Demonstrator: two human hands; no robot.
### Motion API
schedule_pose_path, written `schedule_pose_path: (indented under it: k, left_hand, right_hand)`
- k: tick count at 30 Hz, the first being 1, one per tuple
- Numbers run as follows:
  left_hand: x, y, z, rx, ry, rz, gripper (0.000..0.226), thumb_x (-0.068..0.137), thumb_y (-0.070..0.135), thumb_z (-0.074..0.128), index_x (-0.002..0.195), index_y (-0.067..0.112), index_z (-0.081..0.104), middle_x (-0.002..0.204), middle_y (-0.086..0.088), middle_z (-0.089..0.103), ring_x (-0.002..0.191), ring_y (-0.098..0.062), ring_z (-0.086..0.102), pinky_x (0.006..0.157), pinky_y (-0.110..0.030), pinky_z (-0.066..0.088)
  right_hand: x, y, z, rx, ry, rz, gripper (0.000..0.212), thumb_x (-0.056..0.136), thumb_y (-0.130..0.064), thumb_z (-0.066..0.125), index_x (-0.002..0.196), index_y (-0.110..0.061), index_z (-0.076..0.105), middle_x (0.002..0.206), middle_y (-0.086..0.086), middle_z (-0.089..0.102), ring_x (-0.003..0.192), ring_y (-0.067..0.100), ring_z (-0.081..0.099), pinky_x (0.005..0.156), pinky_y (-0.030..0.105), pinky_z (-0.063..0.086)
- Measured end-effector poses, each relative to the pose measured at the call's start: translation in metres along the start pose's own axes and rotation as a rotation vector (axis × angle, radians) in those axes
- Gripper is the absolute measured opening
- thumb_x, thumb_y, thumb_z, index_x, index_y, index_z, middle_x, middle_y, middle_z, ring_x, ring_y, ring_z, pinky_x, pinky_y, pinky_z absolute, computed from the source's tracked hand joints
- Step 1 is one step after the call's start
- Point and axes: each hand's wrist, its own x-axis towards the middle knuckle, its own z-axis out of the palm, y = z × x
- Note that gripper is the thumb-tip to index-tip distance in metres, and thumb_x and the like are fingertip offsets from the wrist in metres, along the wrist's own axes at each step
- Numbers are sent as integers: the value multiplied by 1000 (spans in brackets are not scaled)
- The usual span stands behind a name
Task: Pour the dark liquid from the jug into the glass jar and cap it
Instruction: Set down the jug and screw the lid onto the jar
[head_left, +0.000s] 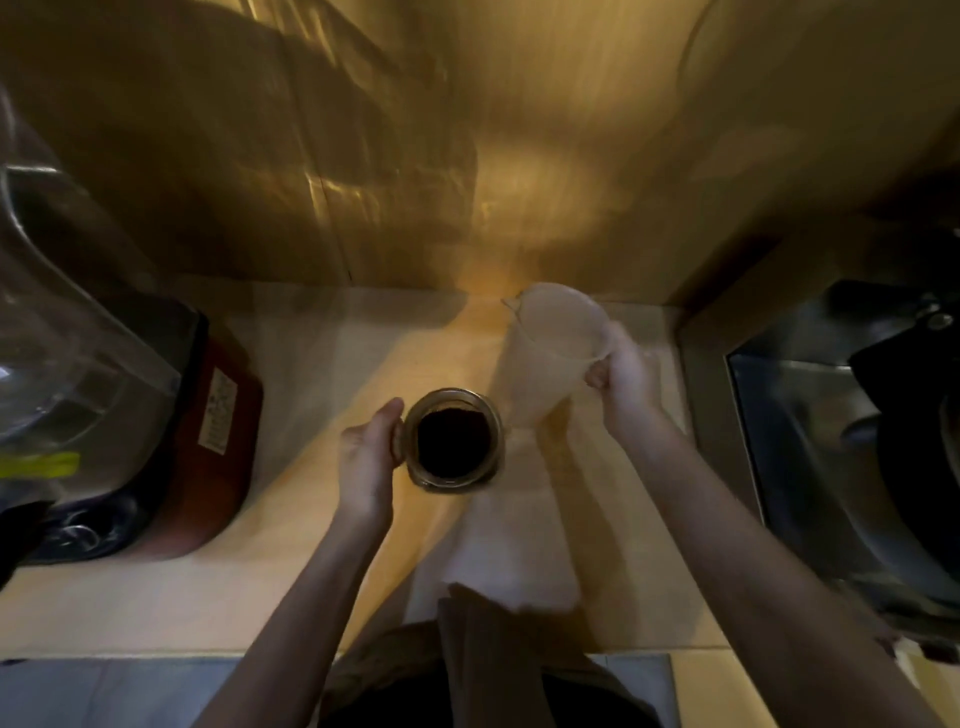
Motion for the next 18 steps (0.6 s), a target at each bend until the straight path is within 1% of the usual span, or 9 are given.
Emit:
schedule_pose_path:
  k: [2,4,6,8,10,11,13,15,18]
  left_hand:
    - [8,-9,1,-18,-12,65,29,92,11,40,66,23,46,40,26,54,46,9,51,50,-5,37]
    - [14,-17,3,-49,-11,73,38,90,15,44,53,11,46,35,9,45,39,-4,41,48,-14,34]
    - [20,-26,4,-53,8,9,46,89,17,48,44,9,40,30,6,37,36,-4,35,45,-16,33]
    - [27,-31,7,-58,16,-23,45,88,16,49,45,8,41,32,6,36,36,-6,35,45,-16,34]
    - [33,-39,9,-31,-9,-54,42,87,20,50,48,6,44,41,-2,38,41,-12,37,48,-19,35]
    - [36,-44,10,-29,-9,-70,42,86,21,51,47,6,45,42,-4,38,42,-13,37,48,-19,35]
    - [43,-53,13,-17,-5,-114,44,86,20,52,44,10,44,37,3,38,39,-10,36,47,-19,34]
    - [49,-56,16,-4,3,-143,47,85,20,51,40,14,40,31,7,34,37,-8,33,47,-20,32]
    - [58,-60,20,11,2,-176,47,85,20,51,40,14,36,30,7,31,37,-7,30,48,-22,30]
  right_hand:
    - [6,12,14,-43,-2,32,39,90,-12,54,52,-17,46,31,-12,40,34,6,36,39,19,30]
    - [11,23,27,-107,-21,19,39,89,-13,54,51,-18,44,43,-7,42,44,10,39,48,23,33]
    - [14,32,39,-154,-46,25,38,88,-11,52,52,-17,42,53,-1,40,50,11,38,52,24,34]
    - [17,40,51,-164,-66,34,40,90,-5,47,53,-15,36,54,1,33,38,4,33,40,16,30]
    - [22,47,60,-153,-82,17,42,92,-2,44,54,-16,32,54,3,27,30,0,26,33,13,24]
    - [25,52,64,-167,-87,4,44,93,-3,45,53,-16,31,53,3,27,30,0,26,33,13,24]
    - [29,59,68,-207,-95,-2,49,94,-9,48,48,-16,32,45,-2,32,33,1,29,37,15,27]
    - [33,66,70,-239,-89,12,52,94,-16,51,45,-18,34,39,-7,33,41,6,33,46,22,29]
    - [38,73,68,-257,-90,-11,47,93,-21,54,49,-15,40,50,1,36,54,14,37,55,28,30]
